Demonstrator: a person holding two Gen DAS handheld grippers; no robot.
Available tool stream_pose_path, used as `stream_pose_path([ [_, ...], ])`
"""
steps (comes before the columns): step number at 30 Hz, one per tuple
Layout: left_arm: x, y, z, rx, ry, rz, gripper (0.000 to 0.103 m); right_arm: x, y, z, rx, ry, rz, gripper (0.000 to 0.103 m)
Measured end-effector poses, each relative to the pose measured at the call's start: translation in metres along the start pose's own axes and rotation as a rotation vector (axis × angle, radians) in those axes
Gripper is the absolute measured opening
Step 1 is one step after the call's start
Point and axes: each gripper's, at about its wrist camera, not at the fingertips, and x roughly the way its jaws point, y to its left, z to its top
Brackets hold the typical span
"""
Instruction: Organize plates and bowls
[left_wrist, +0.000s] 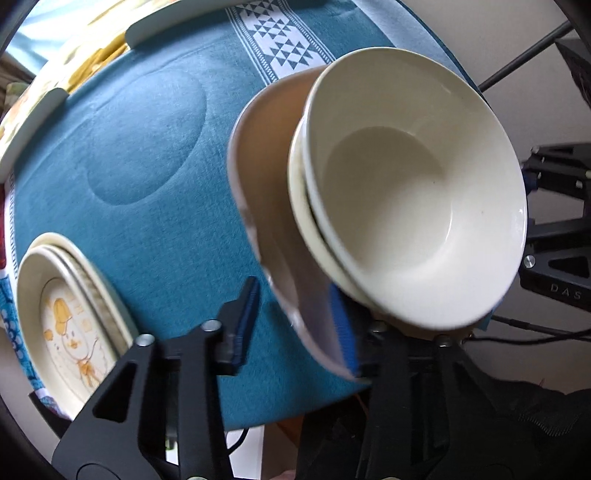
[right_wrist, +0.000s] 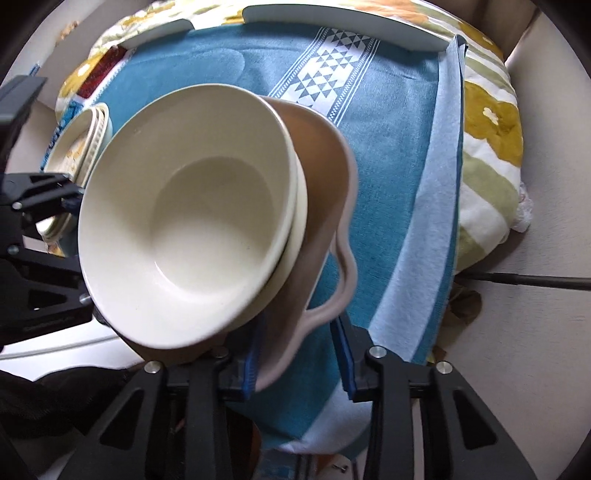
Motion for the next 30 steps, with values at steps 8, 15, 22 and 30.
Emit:
stream_pose_path([
  [8,0.012,-0.016,-0.003,0.05,-0.04,-0.028,0.019,0.016,0.017,0.0,-0.047,-0.039,0.004,0.016],
  [15,0.013,-0.03,-0.007,0.076,-0.092,0.009,0.017,0.016,0.016,-0.001,-0.041,-0.081,0.018,0.015],
  [22,0.002,-0.029,-0.008,0.08,-0.121,0.027,0.017,0.008,0.017,-0.007,-0.029,-0.129,0.021,0.015],
  [30,-0.04,-0.02,-0.013,0.034,-0.182,0.065,0.017,-0.025,0.031,0.006,-0.077,-0.198,0.007,0.015],
])
